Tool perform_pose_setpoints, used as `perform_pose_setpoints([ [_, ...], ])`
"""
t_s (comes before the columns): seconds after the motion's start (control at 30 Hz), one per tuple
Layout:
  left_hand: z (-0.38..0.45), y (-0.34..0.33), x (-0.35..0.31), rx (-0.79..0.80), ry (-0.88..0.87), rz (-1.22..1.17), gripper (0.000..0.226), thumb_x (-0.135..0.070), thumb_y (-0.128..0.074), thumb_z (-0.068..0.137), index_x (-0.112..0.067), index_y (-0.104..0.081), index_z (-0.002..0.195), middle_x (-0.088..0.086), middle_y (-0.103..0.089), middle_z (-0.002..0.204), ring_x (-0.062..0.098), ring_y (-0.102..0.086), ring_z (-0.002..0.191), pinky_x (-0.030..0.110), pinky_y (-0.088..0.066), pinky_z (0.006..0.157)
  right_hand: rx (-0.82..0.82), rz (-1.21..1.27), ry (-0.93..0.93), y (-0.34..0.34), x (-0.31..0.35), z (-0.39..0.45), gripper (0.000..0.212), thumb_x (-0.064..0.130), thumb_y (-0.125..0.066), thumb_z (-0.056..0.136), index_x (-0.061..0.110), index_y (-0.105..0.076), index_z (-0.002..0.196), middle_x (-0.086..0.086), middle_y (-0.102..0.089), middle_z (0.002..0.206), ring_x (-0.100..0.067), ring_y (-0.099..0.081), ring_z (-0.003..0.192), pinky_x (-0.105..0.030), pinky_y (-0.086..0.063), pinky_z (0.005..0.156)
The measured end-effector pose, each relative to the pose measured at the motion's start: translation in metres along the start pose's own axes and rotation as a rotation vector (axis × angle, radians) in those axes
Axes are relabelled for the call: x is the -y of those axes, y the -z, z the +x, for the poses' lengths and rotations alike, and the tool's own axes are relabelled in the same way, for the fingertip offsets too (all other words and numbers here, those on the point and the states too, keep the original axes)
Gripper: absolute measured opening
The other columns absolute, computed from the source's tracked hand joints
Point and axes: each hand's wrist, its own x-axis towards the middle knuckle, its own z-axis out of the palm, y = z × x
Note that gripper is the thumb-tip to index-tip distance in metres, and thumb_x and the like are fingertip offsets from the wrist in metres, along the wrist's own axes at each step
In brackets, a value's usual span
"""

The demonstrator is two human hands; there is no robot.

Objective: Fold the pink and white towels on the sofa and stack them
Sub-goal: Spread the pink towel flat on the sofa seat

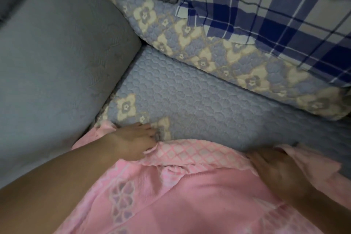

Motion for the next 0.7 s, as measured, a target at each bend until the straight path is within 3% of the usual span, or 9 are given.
perform_pose_setpoints([
  [0.13,0.008,-0.007,-0.036,-0.108,0.179,-0.517,0.034,-0.042,-0.069,0.083,-0.025,-0.041,0.073,-0.010,-0.049,0.082,0.010,-0.047,0.075,0.029,-0.037,0.068,-0.129,0.143,-0.234,0.015,0.001,0.006,0.015,0.014,-0.048,0.082,0.012,-0.057,0.093,-0.015,-0.062,0.079,-0.037,-0.064,0.066,-0.042,-0.038,0.069],
  [0.23,0.010,-0.003,-0.045,-0.167,0.363,-0.858,0.043,-0.058,-0.077,0.073,-0.032,-0.052,0.096,-0.016,-0.061,0.093,0.006,-0.058,0.083,0.030,-0.049,0.078,-0.178,0.309,-0.571,0.031,0.005,0.012,0.026,0.012,-0.050,0.078,0.008,-0.055,0.103,-0.024,-0.067,0.090,-0.044,-0.067,0.076,-0.041,-0.050,0.066],
  [0.3,0.007,0.006,-0.045,-0.144,0.296,-0.750,0.053,-0.063,-0.073,0.073,-0.039,-0.053,0.115,-0.019,-0.063,0.115,0.007,-0.061,0.104,0.031,-0.050,0.092,-0.205,0.417,-0.703,0.036,0.007,0.016,0.033,0.017,-0.046,0.081,0.001,-0.057,0.108,-0.029,-0.068,0.094,-0.048,-0.067,0.083,-0.048,-0.051,0.072],
  [0.33,0.005,0.013,-0.044,-0.136,0.258,-0.670,0.048,-0.064,-0.069,0.075,-0.039,-0.054,0.114,-0.020,-0.063,0.117,0.007,-0.060,0.108,0.032,-0.049,0.094,-0.224,0.426,-0.704,0.038,0.008,0.018,0.033,0.018,-0.045,0.082,0.002,-0.056,0.109,-0.031,-0.068,0.092,-0.049,-0.066,0.082,-0.048,-0.051,0.072],
  [0.47,-0.011,0.040,-0.023,-0.107,0.174,-0.614,0.021,-0.053,-0.067,0.085,-0.034,-0.060,0.088,-0.018,-0.056,0.095,0.006,-0.059,0.098,0.025,-0.046,0.089,-0.239,0.299,-0.501,0.038,0.003,0.019,0.030,0.010,-0.052,0.077,0.014,-0.047,0.105,-0.029,-0.067,0.079,-0.048,-0.067,0.068,-0.049,-0.055,0.062],
  [0.53,-0.016,0.060,-0.001,-0.126,0.240,-0.449,0.026,-0.050,-0.067,0.087,-0.027,-0.056,0.084,-0.011,-0.056,0.094,0.015,-0.061,0.097,0.030,-0.047,0.083,-0.253,0.234,-0.416,0.038,-0.006,0.022,0.026,0.016,-0.047,0.082,0.016,-0.047,0.108,-0.028,-0.067,0.076,-0.046,-0.066,0.066,-0.050,-0.057,0.058],
  [0.57,-0.014,0.073,0.011,-0.222,0.298,-0.315,0.030,-0.051,-0.066,0.087,-0.024,-0.054,0.084,-0.005,-0.057,0.094,0.021,-0.060,0.097,0.033,-0.046,0.079,-0.279,0.194,-0.400,0.041,-0.010,0.029,0.026,0.018,-0.045,0.084,0.015,-0.048,0.109,-0.027,-0.066,0.075,-0.045,-0.066,0.065,-0.049,-0.057,0.058],
  [0.63,0.001,0.094,0.028,-0.568,0.421,-0.085,0.032,-0.048,-0.067,0.086,-0.020,-0.053,0.083,0.008,-0.058,0.094,0.032,-0.058,0.095,0.039,-0.042,0.074,-0.341,0.131,-0.404,0.044,-0.020,0.051,0.024,0.012,-0.049,0.086,0.011,-0.054,0.109,-0.026,-0.066,0.074,-0.044,-0.064,0.063,-0.048,-0.056,0.059],
  [0.7,0.027,0.108,0.031,-0.773,0.611,0.030,0.030,-0.037,-0.069,0.085,-0.012,-0.057,0.096,0.017,-0.055,0.104,0.038,-0.053,0.099,0.044,-0.039,0.076,-0.362,0.050,-0.475,0.044,-0.028,0.080,0.013,0.008,-0.057,0.093,0.005,-0.061,0.104,-0.025,-0.066,0.074,-0.043,-0.063,0.061,-0.045,-0.053,0.057],
])
